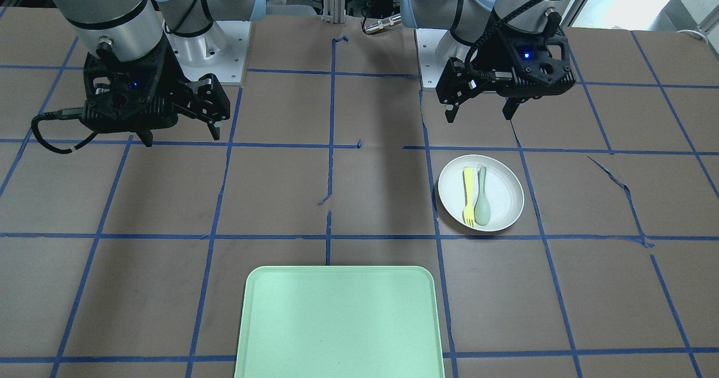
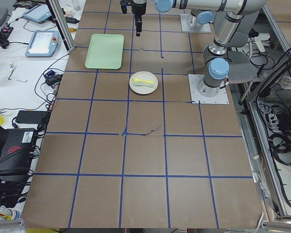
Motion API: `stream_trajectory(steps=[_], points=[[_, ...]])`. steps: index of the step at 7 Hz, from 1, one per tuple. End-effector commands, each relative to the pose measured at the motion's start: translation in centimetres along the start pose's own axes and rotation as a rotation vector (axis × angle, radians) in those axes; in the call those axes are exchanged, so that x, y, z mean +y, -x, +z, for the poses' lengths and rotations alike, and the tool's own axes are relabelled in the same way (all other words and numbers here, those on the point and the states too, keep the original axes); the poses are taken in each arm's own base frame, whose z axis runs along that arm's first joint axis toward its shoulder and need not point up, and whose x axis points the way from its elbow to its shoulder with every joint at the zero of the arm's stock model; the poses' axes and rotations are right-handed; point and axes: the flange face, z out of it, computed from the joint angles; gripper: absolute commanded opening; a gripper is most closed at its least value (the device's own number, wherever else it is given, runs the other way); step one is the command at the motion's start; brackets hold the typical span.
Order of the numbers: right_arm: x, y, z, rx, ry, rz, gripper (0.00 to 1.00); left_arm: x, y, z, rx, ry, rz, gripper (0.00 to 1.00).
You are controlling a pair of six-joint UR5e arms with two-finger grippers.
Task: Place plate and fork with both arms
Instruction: 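Lower the left gripper to the white plate rim and grasp it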
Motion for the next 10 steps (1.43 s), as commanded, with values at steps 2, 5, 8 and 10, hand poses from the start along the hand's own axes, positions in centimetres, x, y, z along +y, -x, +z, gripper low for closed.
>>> stream_trajectory(steps=[2, 5, 8, 10], points=[[-0.2, 0.0, 0.1, -0.001, -0.008, 0.000, 1.00, -0.7, 4.6, 7.2, -0.022, 0.032, -0.032, 1.00], [-0.1, 0.0, 0.3, -0.002, 0.000, 0.000, 1.00, -0.7, 17.2, 19.4, -0.015, 0.062, -0.033, 1.00], [0.2, 0.0, 1.5, -0.001, 0.018, 0.000, 1.00, 2.5, 21.9, 28.9, -0.013, 0.099, -0.017, 0.88], [0.2, 0.0, 1.5, -0.001, 0.018, 0.000, 1.00, 2.6, 22.8, 31.2, -0.008, 0.123, -0.025, 0.71]])
